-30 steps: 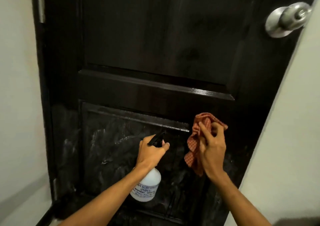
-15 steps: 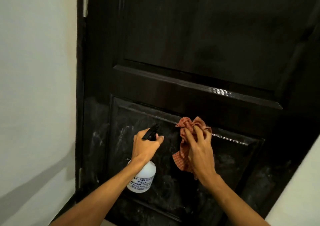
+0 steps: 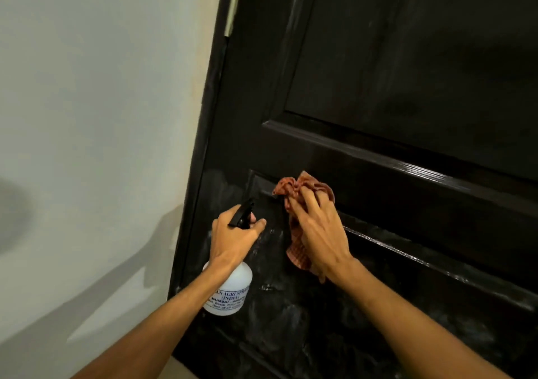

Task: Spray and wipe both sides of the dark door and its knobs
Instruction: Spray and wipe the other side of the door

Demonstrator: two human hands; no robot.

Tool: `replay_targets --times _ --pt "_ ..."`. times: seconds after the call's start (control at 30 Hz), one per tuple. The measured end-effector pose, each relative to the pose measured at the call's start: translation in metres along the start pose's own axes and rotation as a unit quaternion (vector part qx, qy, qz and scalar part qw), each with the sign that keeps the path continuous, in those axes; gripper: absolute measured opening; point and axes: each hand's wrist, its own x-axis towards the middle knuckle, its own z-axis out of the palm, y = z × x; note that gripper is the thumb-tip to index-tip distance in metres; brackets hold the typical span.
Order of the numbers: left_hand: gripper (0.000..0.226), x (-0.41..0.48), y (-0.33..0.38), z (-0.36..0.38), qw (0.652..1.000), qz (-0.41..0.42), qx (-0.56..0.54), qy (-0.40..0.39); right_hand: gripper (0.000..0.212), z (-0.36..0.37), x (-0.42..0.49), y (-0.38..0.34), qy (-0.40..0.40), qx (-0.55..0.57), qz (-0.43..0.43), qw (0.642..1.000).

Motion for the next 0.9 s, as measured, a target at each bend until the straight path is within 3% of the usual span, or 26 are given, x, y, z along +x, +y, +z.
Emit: replay_targets --times 0.17,0.23,0.37,0.47,0.53,0.6,0.7,0.8,0.9 --pt "0.023 0.016 -0.026 -0.030 1.000 0.001 0.001 0.023 0.056 0.036 0.017 -0.046 -0.059 -0.030 -0.063 0.996" --pt "0.021 0.026 -0.034 -0.046 0.999 0.000 -0.007 0.032 0.053 0.032 0.045 -0.045 -0.037 -0.036 -0.100 0.994" --pt "0.020 0.035 -0.051 -0.063 0.999 -0.002 -0.004 0.050 0.062 0.035 0.089 -0.062 -0.028 -0.010 -0.061 0.998" --pt "0.019 0.034 -0.064 -0.069 0.998 -0.014 -0.010 0.061 0.086 0.066 0.074 -0.089 -0.167 -0.036 -0.209 0.963" --pt "0.020 0.041 -0.070 -0.082 0.997 -0.020 -0.015 0.077 0.077 0.071 0.106 -0.100 -0.165 -0.058 -0.263 0.949" --pt "0.021 0.046 -0.070 -0.091 0.996 -0.022 -0.022 0.086 0.069 0.058 0.150 -0.106 -0.097 -0.045 -0.209 0.972" --pt "0.022 0.044 -0.081 -0.104 0.995 -0.021 -0.012 0.093 0.081 0.062 0.183 -0.129 -0.095 -0.036 -0.155 0.983" --pt "0.022 0.039 -0.093 -0.114 0.995 -0.030 -0.005 0.095 0.114 0.097 0.132 -0.156 -0.193 -0.074 -0.235 0.950" --pt "0.021 0.037 -0.092 -0.122 0.996 -0.024 0.007 0.091 0.111 0.118 0.070 -0.155 -0.291 -0.081 -0.301 0.904"
